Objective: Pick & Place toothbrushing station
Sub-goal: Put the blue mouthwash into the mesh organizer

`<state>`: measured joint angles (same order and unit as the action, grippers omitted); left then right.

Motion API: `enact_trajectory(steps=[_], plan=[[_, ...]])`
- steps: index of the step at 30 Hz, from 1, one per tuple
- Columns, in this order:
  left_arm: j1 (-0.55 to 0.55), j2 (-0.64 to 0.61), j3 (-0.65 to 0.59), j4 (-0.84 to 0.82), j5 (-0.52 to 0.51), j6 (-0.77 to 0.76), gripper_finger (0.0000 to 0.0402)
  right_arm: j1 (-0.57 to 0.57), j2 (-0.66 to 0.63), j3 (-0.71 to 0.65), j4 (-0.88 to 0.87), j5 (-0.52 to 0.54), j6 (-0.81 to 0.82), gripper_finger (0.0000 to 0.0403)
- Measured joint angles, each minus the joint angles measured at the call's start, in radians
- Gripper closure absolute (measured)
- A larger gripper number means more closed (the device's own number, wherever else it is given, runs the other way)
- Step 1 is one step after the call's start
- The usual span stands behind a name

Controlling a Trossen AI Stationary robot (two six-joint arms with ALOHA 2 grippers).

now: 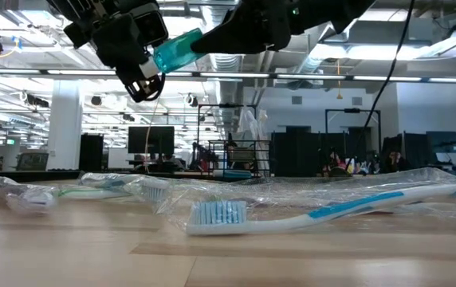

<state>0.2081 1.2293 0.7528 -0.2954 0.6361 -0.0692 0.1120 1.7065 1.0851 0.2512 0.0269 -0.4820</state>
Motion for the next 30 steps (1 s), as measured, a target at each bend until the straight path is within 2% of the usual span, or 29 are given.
enact_trajectory(steps=[5,10,20,30], plan=[[0.000,0.000,0.000,0.007,0.000,0.000,0.0321,0.004,0.000,0.000,0.019,0.000,0.000,0.0287],[0.000,0.000,0.000,0.007,0.001,-0.003,0.0321,0.011,0.000,0.000,0.014,0.005,-0.028,0.0331],[0.000,0.001,0.000,0.010,0.001,-0.003,0.0319,0.012,0.000,0.000,0.008,0.005,-0.017,0.0332],[-0.001,0.001,0.000,0.017,0.007,0.013,0.0294,0.019,-0.001,0.000,0.023,0.007,0.013,0.0332]])
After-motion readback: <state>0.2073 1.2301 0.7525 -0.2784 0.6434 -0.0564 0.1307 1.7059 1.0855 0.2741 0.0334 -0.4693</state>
